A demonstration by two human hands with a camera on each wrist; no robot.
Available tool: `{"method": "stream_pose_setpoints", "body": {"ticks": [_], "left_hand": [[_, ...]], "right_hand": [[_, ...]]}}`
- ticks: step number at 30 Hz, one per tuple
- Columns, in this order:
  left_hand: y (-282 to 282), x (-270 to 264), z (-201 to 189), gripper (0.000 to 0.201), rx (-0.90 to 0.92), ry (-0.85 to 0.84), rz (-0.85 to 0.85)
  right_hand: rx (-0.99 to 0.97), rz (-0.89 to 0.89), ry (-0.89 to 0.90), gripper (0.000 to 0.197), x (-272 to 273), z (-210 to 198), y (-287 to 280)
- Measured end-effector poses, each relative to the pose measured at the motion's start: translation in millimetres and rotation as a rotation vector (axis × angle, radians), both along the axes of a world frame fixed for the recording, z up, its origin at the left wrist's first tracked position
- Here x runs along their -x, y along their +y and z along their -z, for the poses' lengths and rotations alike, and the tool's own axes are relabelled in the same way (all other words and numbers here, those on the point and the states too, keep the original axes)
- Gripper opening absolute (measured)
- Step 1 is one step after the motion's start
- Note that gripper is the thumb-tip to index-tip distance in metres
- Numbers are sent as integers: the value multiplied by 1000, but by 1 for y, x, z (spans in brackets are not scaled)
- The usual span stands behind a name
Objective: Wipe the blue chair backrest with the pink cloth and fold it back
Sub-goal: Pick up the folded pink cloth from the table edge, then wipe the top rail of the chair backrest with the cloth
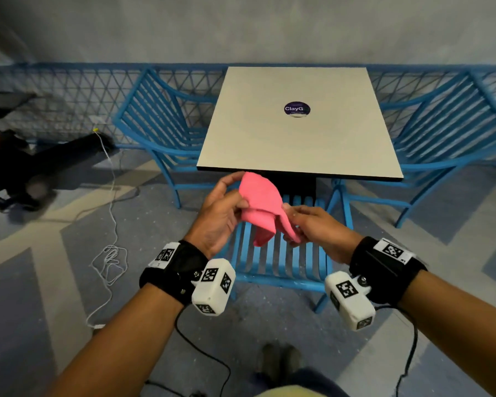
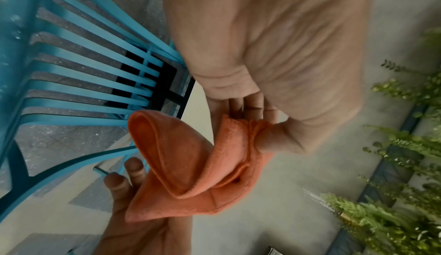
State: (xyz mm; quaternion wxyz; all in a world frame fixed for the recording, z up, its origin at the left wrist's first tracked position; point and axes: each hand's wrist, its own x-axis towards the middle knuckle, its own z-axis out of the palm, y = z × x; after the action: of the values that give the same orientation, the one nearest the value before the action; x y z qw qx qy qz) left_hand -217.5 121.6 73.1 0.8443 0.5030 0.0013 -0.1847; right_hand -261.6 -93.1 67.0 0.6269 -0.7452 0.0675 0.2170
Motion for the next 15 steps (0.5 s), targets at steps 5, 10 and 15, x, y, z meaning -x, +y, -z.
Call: {"method": "stream_pose_setpoints", "body": {"ticks": [5,10,15], "left_hand": [[15,19,0,61,4,-24,-26],[27,42,9,73,61,-8,-42],[54,47,25,68,-80,58,-103]], "right_hand": [[-37,-130,-5,62,3,8,13],[-243,-204,86,65,6,14,12],[-162,-221,27,45,7,11,5]]}}
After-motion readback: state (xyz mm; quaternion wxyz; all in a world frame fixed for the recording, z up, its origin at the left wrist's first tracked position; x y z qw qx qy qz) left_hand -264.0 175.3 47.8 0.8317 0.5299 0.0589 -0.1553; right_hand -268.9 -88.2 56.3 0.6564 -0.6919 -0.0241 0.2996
